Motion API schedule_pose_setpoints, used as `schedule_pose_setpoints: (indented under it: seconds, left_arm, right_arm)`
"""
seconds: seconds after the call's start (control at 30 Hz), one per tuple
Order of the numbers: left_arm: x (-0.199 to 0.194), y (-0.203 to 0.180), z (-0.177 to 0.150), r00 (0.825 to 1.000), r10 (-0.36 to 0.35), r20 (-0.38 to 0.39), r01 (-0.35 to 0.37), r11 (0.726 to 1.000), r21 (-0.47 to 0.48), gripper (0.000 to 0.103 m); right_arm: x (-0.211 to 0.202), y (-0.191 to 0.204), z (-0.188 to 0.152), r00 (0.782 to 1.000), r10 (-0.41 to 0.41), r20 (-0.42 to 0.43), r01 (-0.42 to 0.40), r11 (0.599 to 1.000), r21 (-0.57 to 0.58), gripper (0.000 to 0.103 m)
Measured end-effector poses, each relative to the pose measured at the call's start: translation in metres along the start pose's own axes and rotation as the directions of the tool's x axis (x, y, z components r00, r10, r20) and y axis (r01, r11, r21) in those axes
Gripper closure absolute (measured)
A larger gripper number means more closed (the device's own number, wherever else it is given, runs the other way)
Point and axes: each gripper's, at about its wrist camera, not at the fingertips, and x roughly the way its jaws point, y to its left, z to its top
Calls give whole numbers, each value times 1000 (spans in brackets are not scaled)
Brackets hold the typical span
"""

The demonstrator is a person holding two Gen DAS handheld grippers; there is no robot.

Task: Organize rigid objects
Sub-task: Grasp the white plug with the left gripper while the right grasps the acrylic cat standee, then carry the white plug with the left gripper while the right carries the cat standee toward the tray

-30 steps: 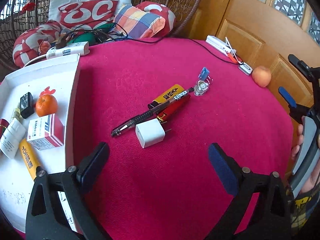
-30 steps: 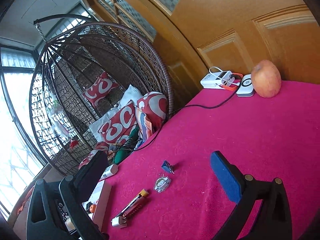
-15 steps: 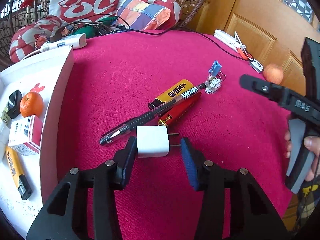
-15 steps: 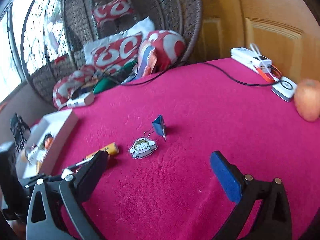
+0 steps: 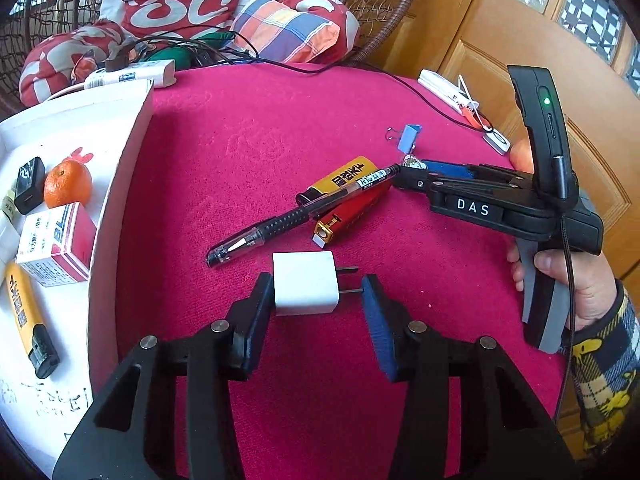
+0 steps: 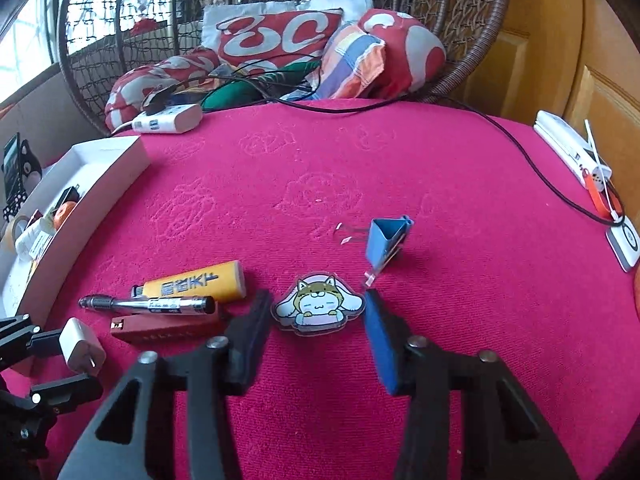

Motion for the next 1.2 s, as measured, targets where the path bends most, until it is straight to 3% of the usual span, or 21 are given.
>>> schedule_pose_setpoints:
  seconds: [0.13, 0.33, 0.67, 1.2]
  left_arm:
    - [-10, -4, -2, 1000, -9, 22, 9, 1000, 20, 58]
    - [-27, -11, -1, 998, -33, 57, 31, 999, 38, 58]
    - [-56, -26, 1, 992, -40, 122, 31, 997, 76, 58]
    - [-95, -13, -2, 975, -36, 219, 23, 998, 61, 58]
  right_arm:
    - [-20, -1, -13, 999, 2, 41, -2, 1000, 5, 58]
    - [-70, -11, -40, 991, 41, 130, -55, 993, 107, 58]
    - [-131, -11, -44, 953, 61, 296, -120, 975, 185, 58]
    - [-147, 16, -36, 936, 93, 339, -149, 979, 142, 58]
